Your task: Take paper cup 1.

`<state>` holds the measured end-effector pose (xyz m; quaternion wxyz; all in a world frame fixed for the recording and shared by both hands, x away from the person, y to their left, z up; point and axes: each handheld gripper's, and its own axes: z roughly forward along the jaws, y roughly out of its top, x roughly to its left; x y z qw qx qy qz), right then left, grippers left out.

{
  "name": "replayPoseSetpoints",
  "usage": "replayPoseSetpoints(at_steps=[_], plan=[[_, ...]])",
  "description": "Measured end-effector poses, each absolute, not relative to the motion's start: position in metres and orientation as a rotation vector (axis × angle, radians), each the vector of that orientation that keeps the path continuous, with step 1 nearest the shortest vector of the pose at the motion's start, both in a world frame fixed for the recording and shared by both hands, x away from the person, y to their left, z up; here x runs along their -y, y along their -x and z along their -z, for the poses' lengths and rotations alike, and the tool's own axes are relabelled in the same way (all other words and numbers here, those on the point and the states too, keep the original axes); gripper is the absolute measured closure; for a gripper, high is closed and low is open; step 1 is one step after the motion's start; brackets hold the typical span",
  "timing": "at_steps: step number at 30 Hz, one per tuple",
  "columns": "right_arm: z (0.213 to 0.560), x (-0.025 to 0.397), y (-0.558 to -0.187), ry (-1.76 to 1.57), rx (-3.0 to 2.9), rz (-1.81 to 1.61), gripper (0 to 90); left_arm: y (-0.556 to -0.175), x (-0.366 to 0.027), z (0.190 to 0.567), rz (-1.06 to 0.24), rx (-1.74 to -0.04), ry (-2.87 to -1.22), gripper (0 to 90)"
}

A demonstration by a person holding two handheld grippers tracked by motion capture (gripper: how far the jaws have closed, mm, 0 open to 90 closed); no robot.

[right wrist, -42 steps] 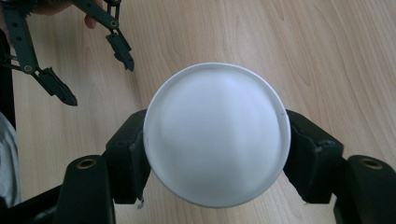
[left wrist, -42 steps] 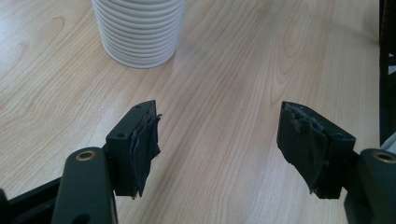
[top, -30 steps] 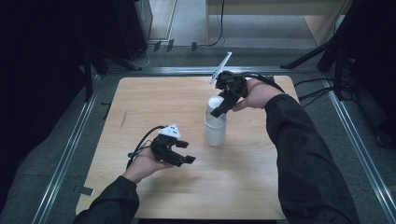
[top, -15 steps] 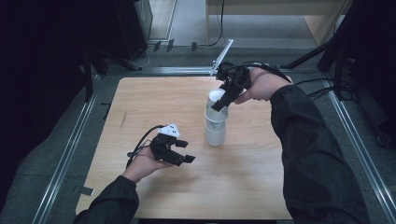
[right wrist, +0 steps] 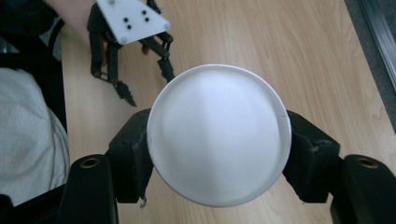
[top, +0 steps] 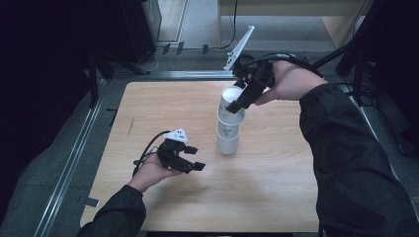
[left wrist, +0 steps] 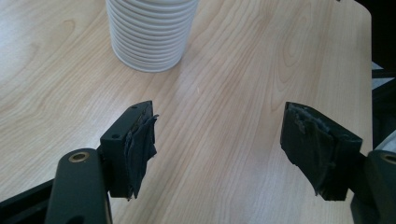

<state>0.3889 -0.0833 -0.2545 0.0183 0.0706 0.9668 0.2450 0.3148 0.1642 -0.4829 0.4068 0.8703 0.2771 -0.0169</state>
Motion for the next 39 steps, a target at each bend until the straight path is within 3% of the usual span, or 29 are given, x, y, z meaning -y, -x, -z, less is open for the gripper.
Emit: replayPoseSetpoints(at_steps=[20,39], plan=[[0.329,0.107,-0.335,-0.108,-3.039,-0.923,34.2,-0.313,-0.167,0.481,0.058,-0.679,-2.197,26.8],[0.415,0.126,-0.319,-0.211,-3.009,-1.139,34.1,-0.312,-0.161,0.483,0.052,-0.627,-2.237,27.1]])
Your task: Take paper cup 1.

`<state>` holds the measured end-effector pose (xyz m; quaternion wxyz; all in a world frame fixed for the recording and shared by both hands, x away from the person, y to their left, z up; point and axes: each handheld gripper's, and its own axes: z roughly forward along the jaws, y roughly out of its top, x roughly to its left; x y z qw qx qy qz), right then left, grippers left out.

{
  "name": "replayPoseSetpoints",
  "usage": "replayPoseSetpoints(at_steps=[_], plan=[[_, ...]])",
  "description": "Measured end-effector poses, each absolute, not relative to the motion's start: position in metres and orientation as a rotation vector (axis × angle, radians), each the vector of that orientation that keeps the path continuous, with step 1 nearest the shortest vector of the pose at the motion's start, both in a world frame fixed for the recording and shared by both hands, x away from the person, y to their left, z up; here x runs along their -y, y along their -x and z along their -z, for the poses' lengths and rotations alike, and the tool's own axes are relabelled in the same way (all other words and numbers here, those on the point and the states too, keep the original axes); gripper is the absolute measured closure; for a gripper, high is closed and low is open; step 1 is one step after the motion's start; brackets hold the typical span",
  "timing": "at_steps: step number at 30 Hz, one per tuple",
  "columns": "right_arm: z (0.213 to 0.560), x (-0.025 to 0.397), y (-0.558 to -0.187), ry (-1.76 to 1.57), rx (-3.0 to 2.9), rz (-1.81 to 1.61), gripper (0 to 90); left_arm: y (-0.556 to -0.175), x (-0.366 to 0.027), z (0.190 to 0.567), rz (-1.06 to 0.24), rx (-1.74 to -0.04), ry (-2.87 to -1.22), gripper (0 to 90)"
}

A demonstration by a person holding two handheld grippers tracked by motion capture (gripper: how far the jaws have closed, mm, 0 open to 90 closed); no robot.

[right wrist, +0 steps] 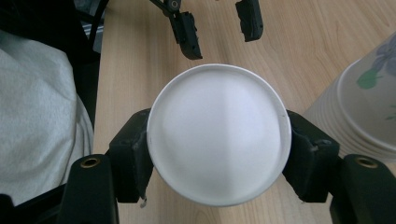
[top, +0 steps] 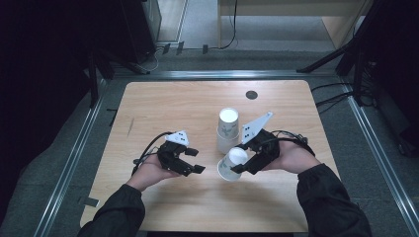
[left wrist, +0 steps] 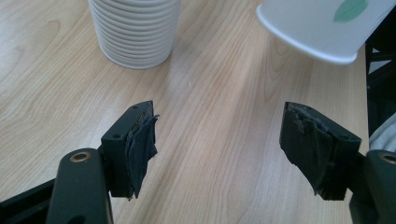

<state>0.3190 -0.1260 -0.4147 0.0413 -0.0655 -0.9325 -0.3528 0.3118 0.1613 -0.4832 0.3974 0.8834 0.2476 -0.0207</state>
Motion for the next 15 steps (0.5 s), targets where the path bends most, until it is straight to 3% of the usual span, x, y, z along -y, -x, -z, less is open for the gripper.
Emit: replayPoseSetpoints(at_steps=[15], plan=[[0.451,0.128,-0.322,0.338,2.766,1.187,34.2,-0.309,-0.159,0.482,0.06,-0.58,-2.235,27.0]])
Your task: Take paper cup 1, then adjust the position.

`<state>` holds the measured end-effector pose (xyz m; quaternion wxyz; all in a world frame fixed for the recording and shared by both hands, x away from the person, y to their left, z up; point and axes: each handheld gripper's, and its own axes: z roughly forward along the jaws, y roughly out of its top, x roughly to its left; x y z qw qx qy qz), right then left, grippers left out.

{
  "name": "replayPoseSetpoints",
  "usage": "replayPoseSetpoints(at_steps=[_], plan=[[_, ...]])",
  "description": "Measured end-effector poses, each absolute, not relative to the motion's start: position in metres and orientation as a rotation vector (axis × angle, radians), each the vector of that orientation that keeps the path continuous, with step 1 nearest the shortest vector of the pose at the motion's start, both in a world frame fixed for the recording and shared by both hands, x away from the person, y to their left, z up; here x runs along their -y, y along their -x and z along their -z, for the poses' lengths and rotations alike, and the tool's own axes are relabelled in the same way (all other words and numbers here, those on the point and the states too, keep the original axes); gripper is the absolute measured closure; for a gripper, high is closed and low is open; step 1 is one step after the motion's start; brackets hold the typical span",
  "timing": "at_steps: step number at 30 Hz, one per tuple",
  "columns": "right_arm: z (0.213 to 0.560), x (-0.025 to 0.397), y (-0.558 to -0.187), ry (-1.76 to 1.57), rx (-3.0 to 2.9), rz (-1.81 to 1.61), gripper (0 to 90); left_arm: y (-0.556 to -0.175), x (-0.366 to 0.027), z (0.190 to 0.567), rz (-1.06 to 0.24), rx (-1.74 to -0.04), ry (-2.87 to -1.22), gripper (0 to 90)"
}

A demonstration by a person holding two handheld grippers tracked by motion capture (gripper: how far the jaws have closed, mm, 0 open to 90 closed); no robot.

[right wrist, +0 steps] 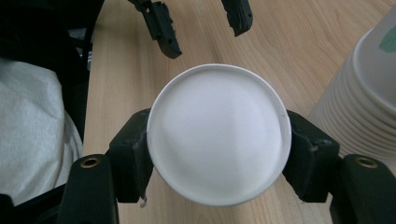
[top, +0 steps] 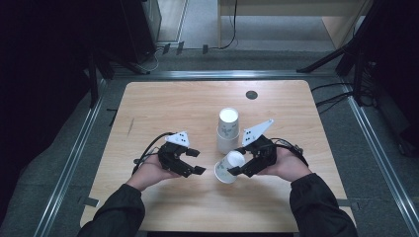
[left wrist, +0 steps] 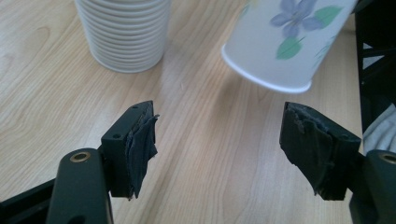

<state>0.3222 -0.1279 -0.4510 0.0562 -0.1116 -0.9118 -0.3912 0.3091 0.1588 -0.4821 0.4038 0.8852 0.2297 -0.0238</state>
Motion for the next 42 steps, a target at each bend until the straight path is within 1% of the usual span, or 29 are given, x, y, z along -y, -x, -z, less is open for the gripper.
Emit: replayPoseSetpoints(at_steps=[3,10,13,20,27,35,42], plan=[[0.456,0.128,-0.322,0.373,2.765,1.195,34.2,-0.308,-0.157,0.481,0.05,-0.569,-2.243,26.2],[0.46,0.13,-0.324,0.431,2.698,1.306,34.2,-0.308,-0.155,0.481,0.083,-0.559,-2.234,26.0],[0.465,0.131,-0.324,0.45,2.674,1.317,34.1,-0.308,-0.155,0.479,0.098,-0.543,-2.215,23.4],[0.469,0.125,-0.322,0.408,2.689,1.306,34.1,-0.306,-0.147,0.478,0.108,-0.488,-2.24,20.3],[0.468,0.122,-0.327,0.397,2.654,1.332,34.1,-0.307,-0.137,0.48,0.121,-0.445,-2.244,19.9],[0.467,0.119,-0.327,0.395,2.632,1.342,34.1,-0.311,-0.129,0.484,0.157,-0.428,-2.221,19.8],[0.468,0.112,-0.324,0.391,2.604,1.333,34.1,-0.31,-0.118,0.488,0.16,-0.42,-2.233,19.3]])
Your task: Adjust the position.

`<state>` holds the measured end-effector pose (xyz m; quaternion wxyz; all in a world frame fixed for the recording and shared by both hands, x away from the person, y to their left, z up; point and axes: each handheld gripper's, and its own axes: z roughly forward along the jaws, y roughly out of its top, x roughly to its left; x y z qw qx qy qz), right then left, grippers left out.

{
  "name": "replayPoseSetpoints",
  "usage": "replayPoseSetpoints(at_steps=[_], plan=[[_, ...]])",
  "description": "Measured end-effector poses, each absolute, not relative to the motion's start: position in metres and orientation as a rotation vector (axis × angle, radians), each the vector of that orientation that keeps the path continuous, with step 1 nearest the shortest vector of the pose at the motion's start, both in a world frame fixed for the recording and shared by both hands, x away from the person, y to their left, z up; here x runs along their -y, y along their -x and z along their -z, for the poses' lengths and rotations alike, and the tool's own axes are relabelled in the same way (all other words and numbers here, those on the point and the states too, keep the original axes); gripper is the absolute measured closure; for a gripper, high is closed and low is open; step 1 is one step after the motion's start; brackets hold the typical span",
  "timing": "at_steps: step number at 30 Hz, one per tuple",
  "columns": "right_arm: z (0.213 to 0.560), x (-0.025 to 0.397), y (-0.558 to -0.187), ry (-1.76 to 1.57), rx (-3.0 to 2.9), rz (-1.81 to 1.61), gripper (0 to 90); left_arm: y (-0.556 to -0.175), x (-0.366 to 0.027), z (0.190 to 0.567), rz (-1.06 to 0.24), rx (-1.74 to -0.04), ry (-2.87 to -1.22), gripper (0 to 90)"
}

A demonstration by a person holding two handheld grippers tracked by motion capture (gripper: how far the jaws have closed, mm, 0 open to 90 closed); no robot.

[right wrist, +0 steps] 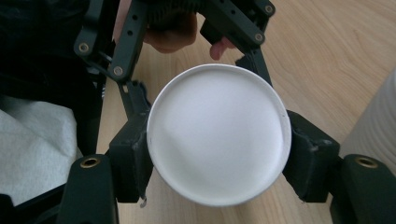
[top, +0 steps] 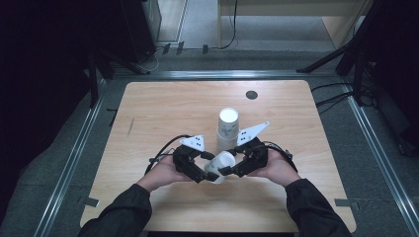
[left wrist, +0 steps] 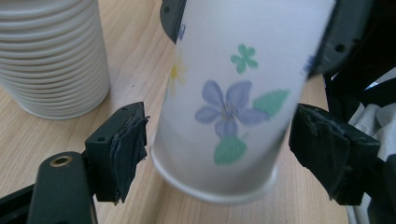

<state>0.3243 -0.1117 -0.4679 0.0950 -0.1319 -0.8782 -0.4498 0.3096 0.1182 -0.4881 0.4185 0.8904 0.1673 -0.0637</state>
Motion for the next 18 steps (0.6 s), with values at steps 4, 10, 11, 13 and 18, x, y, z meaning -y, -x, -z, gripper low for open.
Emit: replayPoseSetpoints(at_steps=[4,10,11,13,18], plan=[[0.4663,0.1092,-0.3222,0.383,2.592,1.343,34.1,-0.3081,-0.1161,0.489,0.165,-0.405,-2.241,19.2],[0.4631,0.1112,-0.3214,0.4,2.575,1.365,34.1,-0.3077,-0.1171,0.4884,0.16,-0.395,-2.237,20.2],[0.4633,0.1114,-0.3218,0.404,2.565,1.367,34.2,-0.3075,-0.1174,0.4885,0.165,-0.39,-2.23,21.1],[0.4636,0.1114,-0.3218,0.41,2.57,1.362,34.4,-0.3066,-0.1179,0.488,0.152,-0.369,-2.232,24.9],[0.4634,0.1112,-0.3222,0.406,2.565,1.37,34.5,-0.3046,-0.1191,0.4854,0.121,-0.344,-2.232,28.0]])
